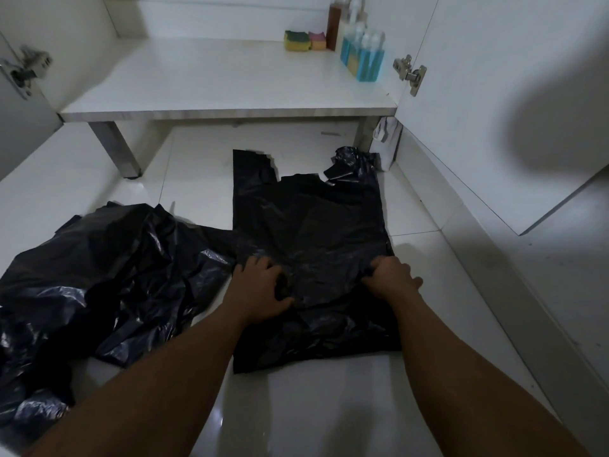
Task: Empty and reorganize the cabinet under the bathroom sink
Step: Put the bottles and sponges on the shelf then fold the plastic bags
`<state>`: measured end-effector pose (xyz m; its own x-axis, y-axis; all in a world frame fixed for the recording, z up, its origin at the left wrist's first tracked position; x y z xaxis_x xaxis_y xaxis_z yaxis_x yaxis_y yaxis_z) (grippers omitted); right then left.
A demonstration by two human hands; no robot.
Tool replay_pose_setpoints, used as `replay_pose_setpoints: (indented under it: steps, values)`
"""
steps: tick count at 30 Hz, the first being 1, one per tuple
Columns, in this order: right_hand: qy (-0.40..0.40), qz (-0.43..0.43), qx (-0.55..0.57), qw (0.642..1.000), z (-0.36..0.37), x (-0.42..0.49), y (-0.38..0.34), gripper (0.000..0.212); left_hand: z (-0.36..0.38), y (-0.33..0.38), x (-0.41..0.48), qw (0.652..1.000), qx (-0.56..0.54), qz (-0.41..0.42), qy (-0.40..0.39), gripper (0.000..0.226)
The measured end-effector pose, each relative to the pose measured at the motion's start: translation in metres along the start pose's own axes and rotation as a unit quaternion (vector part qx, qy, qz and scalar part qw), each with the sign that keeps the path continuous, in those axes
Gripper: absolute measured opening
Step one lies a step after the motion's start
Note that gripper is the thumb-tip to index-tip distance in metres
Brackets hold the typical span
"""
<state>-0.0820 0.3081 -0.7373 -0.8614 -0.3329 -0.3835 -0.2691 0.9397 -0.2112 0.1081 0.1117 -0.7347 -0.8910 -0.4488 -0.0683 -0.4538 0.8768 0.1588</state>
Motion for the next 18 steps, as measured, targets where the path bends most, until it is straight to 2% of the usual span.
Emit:
replay_pose_setpoints:
  steps: [3,5,7,9,13,15,18]
  values:
    - [-0.043,0.007,-0.004,0.999,0.013,-0.004,0.001,0.051,0.019,-0.001,0.002,0.994,-0.07,-0.015,-0.08,0.082]
    - [-0.035,0.028,-0.007,0.999,0.013,-0.004,0.005,0.051,0.024,-0.001,0.003,0.991,-0.085,-0.01,-0.101,0.087]
    - [-0.015,0.028,0.001,0.999,0.011,-0.002,0.003,0.047,0.021,-0.002,0.003,0.992,-0.088,-0.011,-0.09,0.09]
    - [0.022,0.008,0.021,0.999,0.003,0.001,-0.006,0.043,0.011,-0.004,0.005,0.995,-0.081,-0.021,-0.048,0.09]
    - [0.052,-0.019,0.053,0.997,-0.013,0.016,-0.026,0.037,-0.018,-0.002,0.027,0.997,-0.069,-0.027,0.019,0.08]
    - [0.054,-0.023,0.065,0.996,-0.024,0.032,-0.037,0.032,-0.03,0.002,0.051,0.997,-0.068,-0.021,0.004,0.078]
    - [0.052,-0.029,0.067,0.996,-0.043,0.063,-0.054,0.028,-0.044,0.008,0.091,0.997,-0.059,-0.025,-0.052,0.092]
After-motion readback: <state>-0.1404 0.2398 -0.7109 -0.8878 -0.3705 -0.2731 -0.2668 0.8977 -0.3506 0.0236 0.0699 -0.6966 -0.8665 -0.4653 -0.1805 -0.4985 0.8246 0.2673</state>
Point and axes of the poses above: each hand's wrist, its own x-axis towards the middle knuckle, its own z-axis out of the palm, y = z × x, the point moved 9 cm from there along x, towards the middle knuckle, and after that the axes turned 3 degrees about y, right-handed, at the moved point
